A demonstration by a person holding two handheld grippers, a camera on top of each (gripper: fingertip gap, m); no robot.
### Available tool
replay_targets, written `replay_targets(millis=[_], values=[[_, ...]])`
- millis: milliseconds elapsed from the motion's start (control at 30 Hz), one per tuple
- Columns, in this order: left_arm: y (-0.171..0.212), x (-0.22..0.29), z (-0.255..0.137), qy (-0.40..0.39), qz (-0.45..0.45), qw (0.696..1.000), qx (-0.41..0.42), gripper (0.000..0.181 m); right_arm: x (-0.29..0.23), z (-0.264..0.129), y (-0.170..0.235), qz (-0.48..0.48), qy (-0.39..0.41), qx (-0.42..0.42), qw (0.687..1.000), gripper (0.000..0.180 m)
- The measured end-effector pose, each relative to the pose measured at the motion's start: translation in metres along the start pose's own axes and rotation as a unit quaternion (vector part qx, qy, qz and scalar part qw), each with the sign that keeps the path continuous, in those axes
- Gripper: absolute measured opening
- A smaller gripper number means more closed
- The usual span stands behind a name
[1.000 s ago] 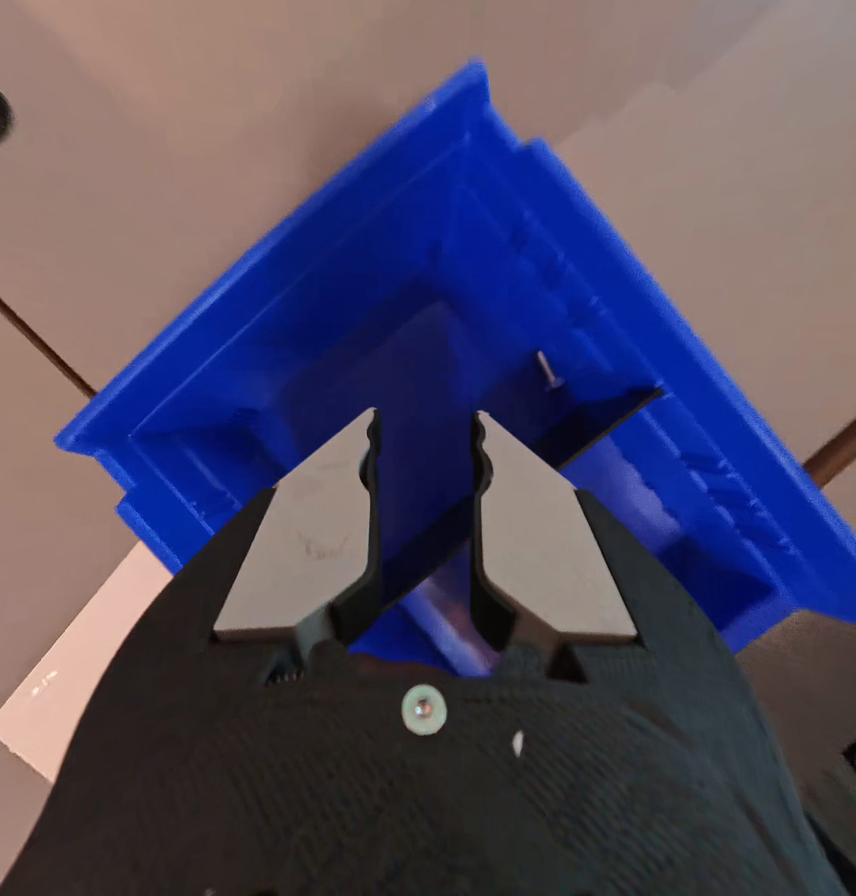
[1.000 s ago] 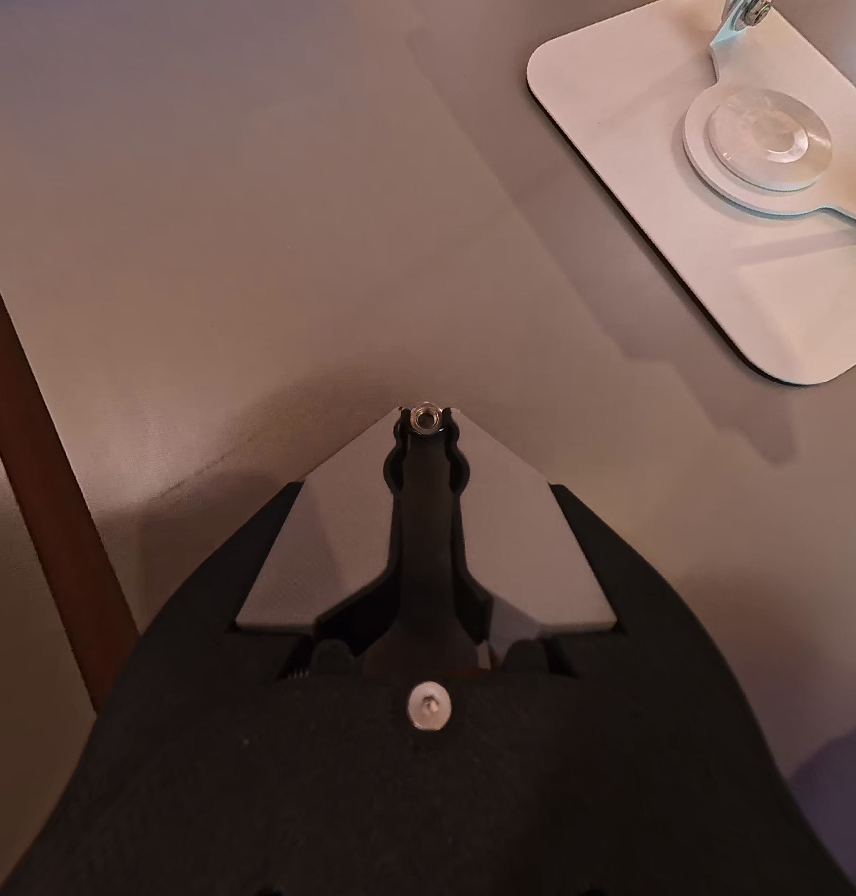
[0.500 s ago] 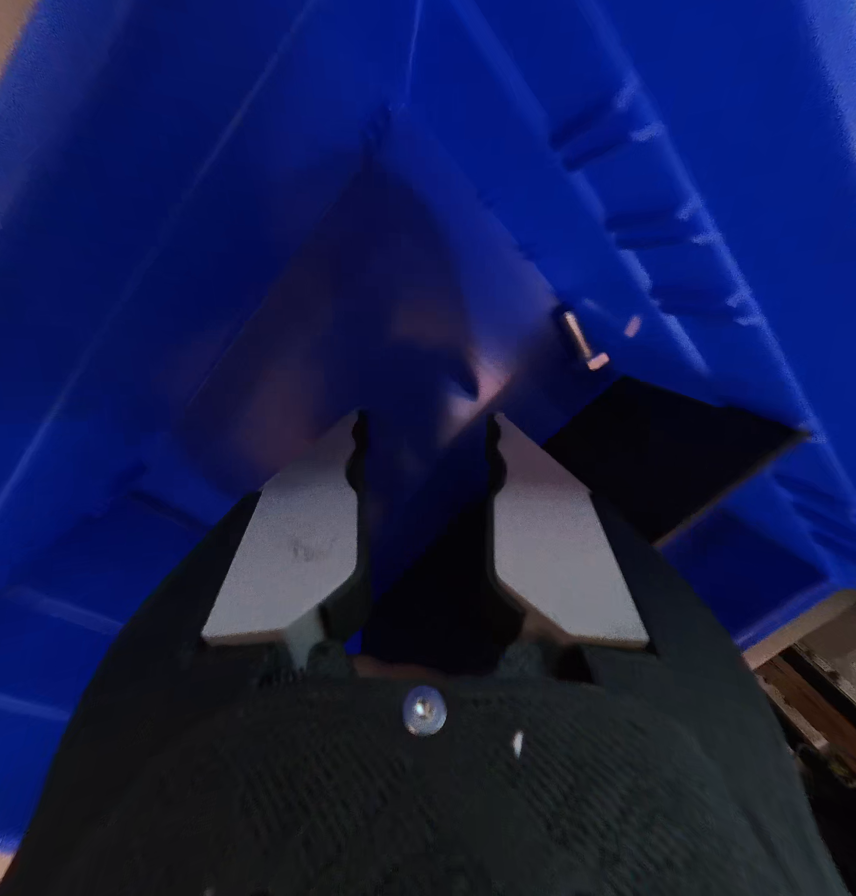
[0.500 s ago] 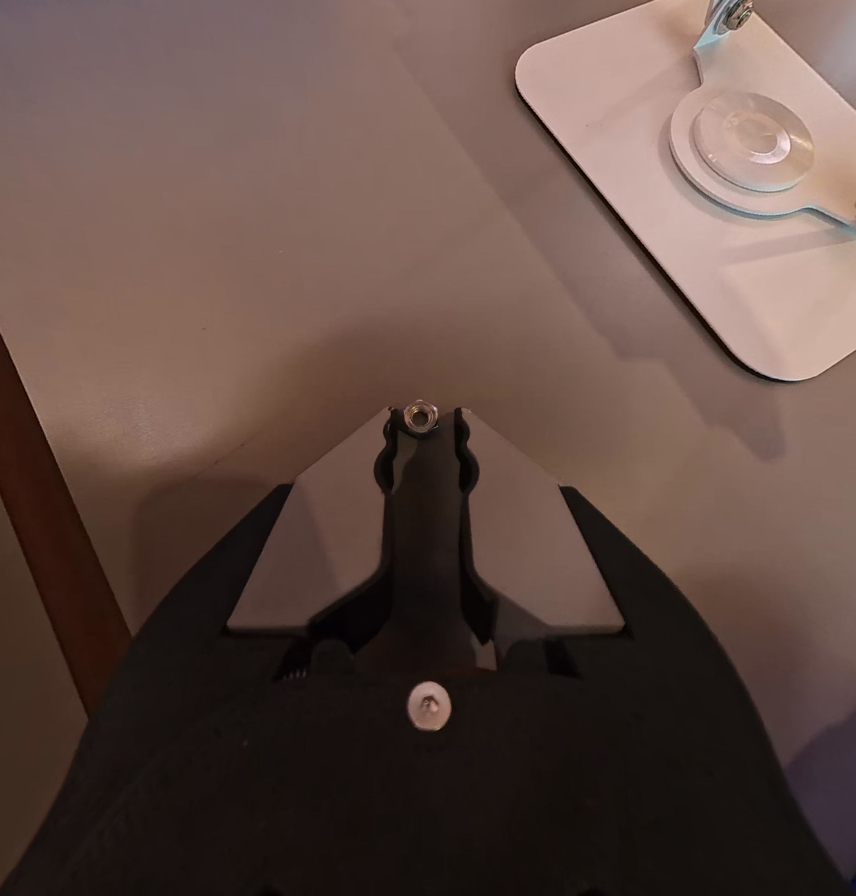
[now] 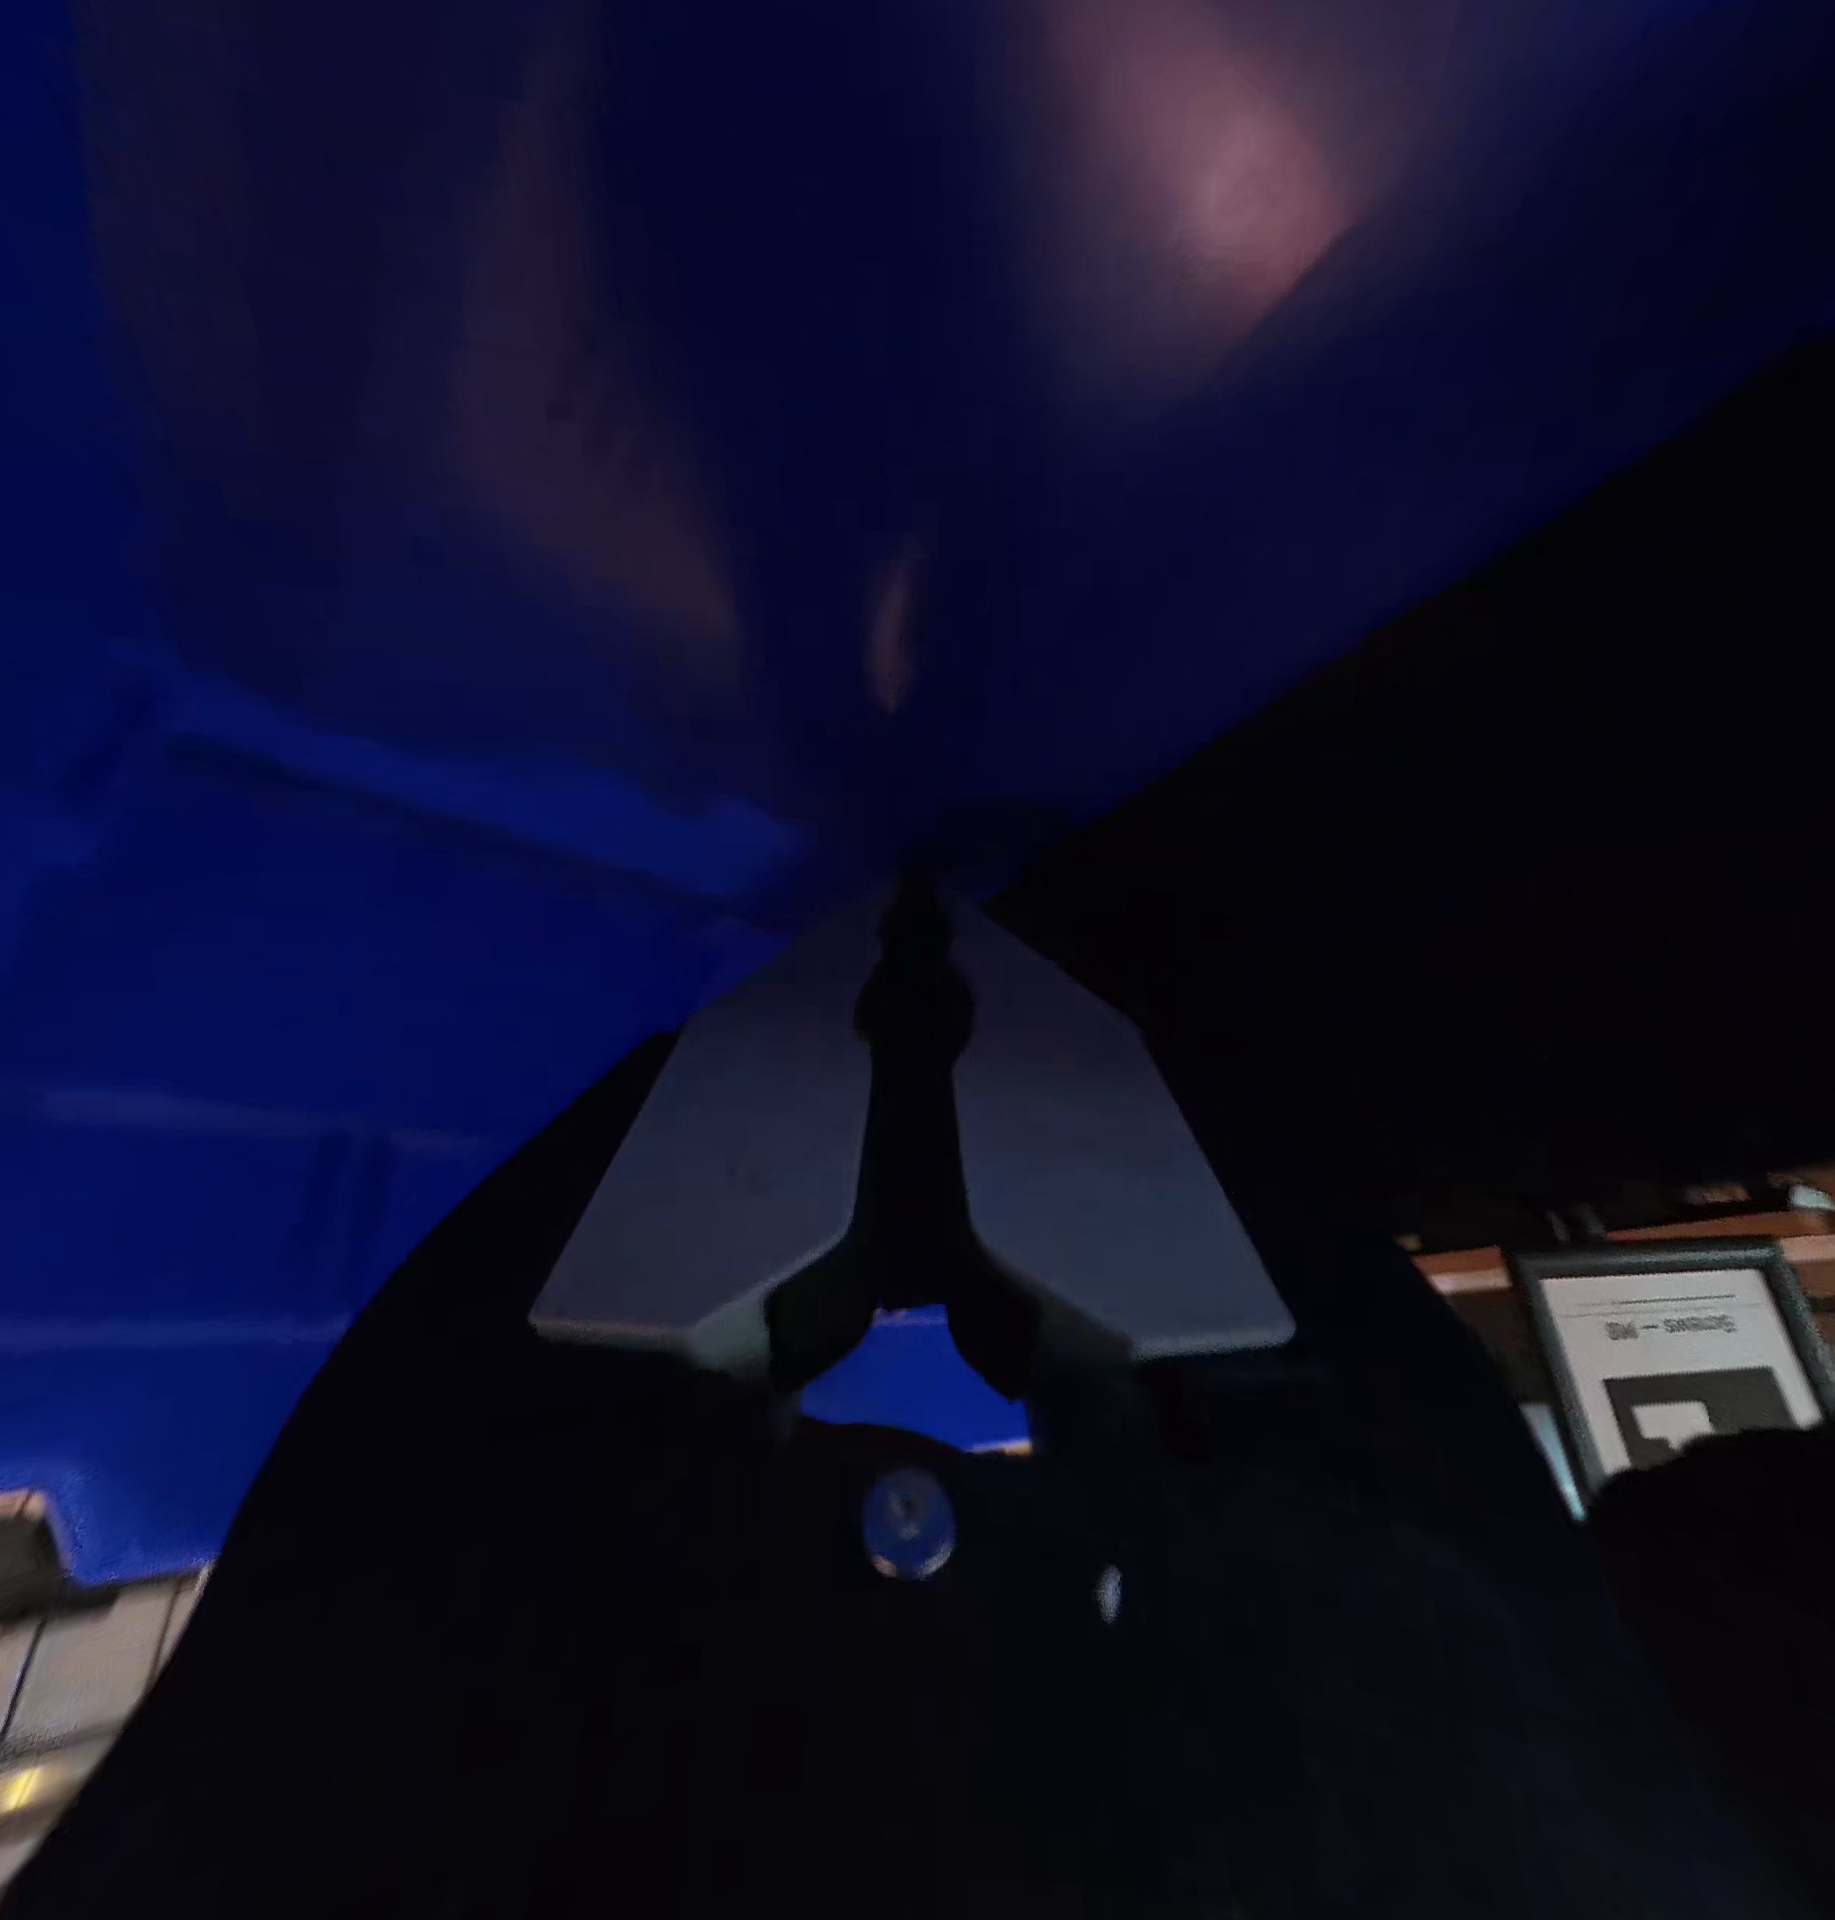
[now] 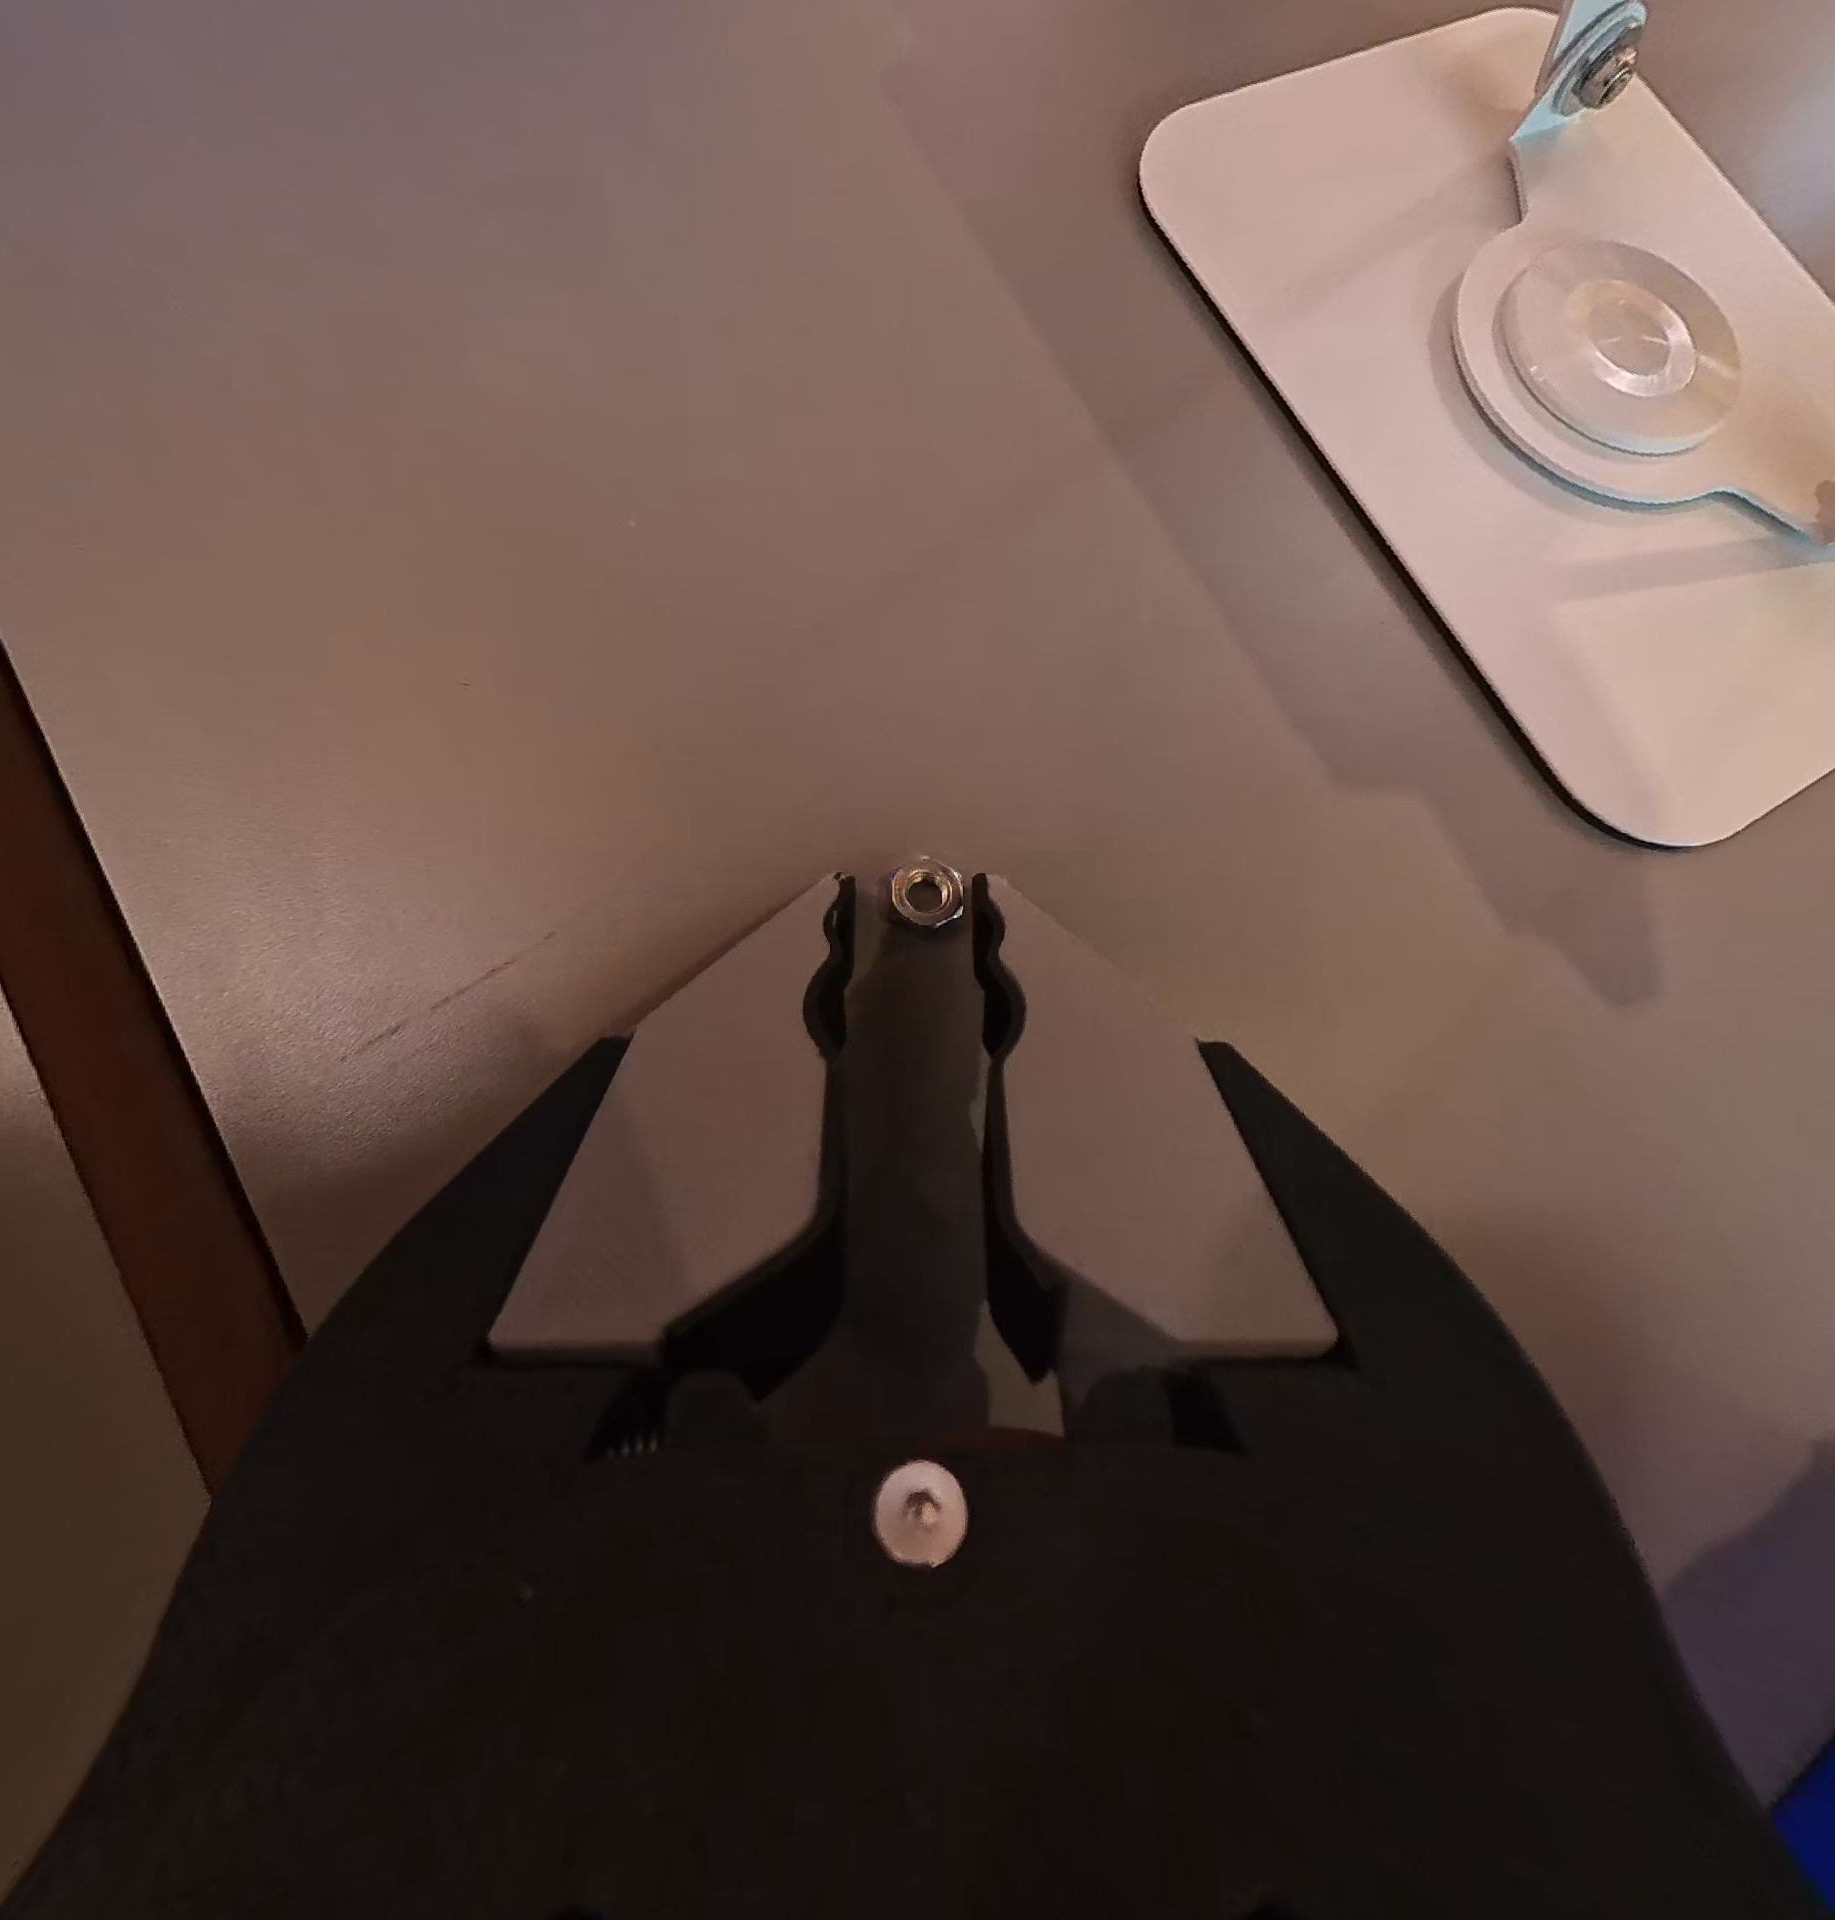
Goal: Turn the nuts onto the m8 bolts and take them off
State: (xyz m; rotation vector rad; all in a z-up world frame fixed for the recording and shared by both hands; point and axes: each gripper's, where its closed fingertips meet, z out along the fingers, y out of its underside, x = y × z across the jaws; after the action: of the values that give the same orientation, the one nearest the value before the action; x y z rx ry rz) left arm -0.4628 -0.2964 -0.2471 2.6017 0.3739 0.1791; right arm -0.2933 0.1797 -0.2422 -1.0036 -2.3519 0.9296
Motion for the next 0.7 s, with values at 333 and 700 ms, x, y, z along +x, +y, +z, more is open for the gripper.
replay_targets(millis=[333, 700], values=[[0.036, -0.021, 0.020, -0.056, -0.004, 0.997, -0.058, 0.000, -0.001, -0.003, -0.004, 0.000, 0.001, 0.009, 1.000, 0.018], [-0.069, 0.070, -0.036, 0.150, 0.153, 0.951, 0.222, 0.000, -0.002, -0.004, -0.006, -0.003, 0.001, 0.012, 1.000, 0.016]])
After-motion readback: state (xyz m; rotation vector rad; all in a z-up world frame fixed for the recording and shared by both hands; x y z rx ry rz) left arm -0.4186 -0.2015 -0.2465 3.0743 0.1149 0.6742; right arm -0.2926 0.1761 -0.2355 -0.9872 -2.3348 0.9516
